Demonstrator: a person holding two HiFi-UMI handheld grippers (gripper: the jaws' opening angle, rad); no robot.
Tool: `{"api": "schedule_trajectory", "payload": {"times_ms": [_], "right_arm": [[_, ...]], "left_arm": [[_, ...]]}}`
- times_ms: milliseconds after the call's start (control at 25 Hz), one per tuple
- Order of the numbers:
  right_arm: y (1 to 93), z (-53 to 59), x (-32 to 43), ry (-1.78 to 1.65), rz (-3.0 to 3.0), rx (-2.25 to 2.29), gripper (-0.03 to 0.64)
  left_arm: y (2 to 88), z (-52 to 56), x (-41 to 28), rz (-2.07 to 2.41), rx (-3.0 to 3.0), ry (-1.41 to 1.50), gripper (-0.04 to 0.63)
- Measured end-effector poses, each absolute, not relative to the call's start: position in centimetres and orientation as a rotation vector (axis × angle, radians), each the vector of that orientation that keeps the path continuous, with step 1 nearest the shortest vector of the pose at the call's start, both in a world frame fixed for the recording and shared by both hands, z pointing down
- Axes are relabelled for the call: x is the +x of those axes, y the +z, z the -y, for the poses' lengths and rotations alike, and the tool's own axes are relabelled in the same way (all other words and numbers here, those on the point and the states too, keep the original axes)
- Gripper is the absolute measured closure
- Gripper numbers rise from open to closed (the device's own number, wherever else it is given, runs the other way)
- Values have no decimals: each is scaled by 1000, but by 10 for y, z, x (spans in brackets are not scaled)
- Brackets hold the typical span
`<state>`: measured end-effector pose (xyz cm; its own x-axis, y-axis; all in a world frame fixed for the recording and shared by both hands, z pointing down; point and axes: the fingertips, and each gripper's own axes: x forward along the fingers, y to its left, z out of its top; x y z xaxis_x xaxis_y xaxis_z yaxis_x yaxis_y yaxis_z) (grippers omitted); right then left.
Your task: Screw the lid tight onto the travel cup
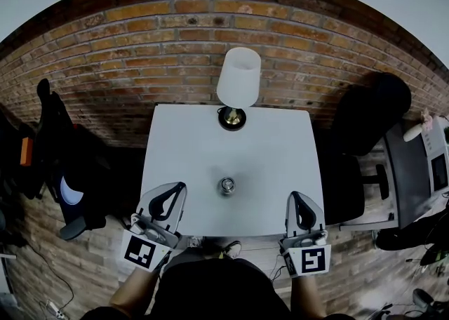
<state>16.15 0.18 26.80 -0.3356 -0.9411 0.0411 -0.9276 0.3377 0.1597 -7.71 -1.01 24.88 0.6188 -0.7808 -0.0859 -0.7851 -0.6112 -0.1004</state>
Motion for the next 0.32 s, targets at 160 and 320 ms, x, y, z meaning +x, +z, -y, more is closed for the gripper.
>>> {"api": "schedule_trajectory", "payload": {"times_ms": [160,320], "right_arm": [[270,-3,160,-156,2456,1730,604],[271,-2,156,-151,2455,1731,604]], "left_arm": [[250,11,-75,-1302,-2724,48,571],[251,13,-76,-1290,-2737,44,571]]}}
